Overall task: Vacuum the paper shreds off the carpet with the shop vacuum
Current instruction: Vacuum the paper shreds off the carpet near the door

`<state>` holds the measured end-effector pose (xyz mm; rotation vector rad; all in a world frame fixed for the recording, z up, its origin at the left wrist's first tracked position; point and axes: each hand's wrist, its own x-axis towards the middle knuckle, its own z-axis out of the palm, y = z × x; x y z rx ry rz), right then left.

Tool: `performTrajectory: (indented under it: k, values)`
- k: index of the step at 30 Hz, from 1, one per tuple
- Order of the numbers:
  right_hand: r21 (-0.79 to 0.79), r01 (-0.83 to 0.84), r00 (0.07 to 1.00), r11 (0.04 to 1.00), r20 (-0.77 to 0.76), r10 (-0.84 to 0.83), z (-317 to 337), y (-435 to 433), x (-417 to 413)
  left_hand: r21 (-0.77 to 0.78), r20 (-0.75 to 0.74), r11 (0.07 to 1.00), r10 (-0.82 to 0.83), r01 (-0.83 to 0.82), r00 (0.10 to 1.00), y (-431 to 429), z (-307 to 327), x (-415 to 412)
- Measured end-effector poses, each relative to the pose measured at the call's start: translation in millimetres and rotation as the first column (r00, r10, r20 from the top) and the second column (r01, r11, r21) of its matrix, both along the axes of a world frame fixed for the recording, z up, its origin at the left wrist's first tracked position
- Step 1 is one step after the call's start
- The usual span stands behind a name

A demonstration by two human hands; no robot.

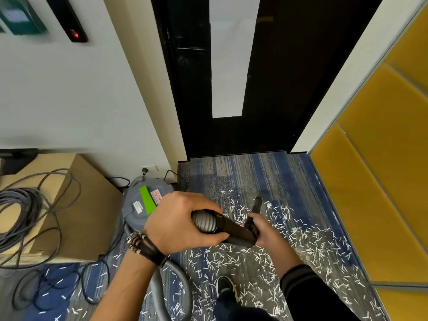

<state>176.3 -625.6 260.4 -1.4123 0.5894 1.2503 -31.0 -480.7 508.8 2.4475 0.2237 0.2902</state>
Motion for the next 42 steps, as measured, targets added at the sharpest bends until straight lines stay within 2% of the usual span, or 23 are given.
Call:
performTrajectory:
  k: [3, 8, 11, 17, 20, 25, 30, 33, 37, 42]
  values:
    - [-0.037, -0.082, 0.996, 0.996, -0.022, 0.081, -1, 16, -15, 0.027, -0.019, 1.0, 0.006, -0.005, 1.0, 0, -1, -10]
    - [0.003, -0.225, 0.972, 0.974, -0.076, 0.224, 5, 62, -54, 0.127, -0.034, 0.991, 0.042, -0.037, 0.999, 12, 10, -42]
    - [0.032, -0.292, 0.952, 0.956, -0.085, 0.294, 13, 79, -73, 0.132, -0.026, 0.99, 0.049, -0.045, 0.998, 21, 15, -57]
    - [0.022, -0.228, 0.973, 0.973, -0.039, 0.228, 19, 55, -72, 0.01, -0.001, 1.0, 0.022, -0.022, 1.0, 23, 10, -54]
    - [-0.05, -0.215, 0.977, 0.975, -0.017, 0.214, 19, 33, -63, -0.021, -0.008, 1.0, 0.002, -0.002, 1.0, 16, 3, -49]
    - [-0.094, -0.245, 0.97, 0.965, -0.019, 0.244, 18, 27, -67, 0.004, -0.04, 1.0, 0.019, -0.018, 0.999, 8, -1, -61]
    - [-0.052, -0.314, 0.949, 0.948, -0.048, 0.312, 6, 50, -97, 0.052, -0.039, 0.998, 0.049, -0.047, 0.998, 16, 12, -90]
    - [-0.011, -0.305, 0.951, 0.952, -0.055, 0.304, 7, 56, -109, 0.016, -0.039, 0.997, 0.072, -0.072, 0.997, 24, 18, -101]
    - [-0.055, -0.295, 0.955, 0.954, -0.056, 0.292, 6, 39, -111, -0.049, -0.032, 0.996, 0.079, -0.081, 0.996, 24, 14, -109]
    - [-0.076, -0.317, 0.947, 0.945, 0.028, 0.32, 7, 33, -101, 0.006, 0.029, 0.996, 0.091, -0.091, 0.995, 9, 15, -116]
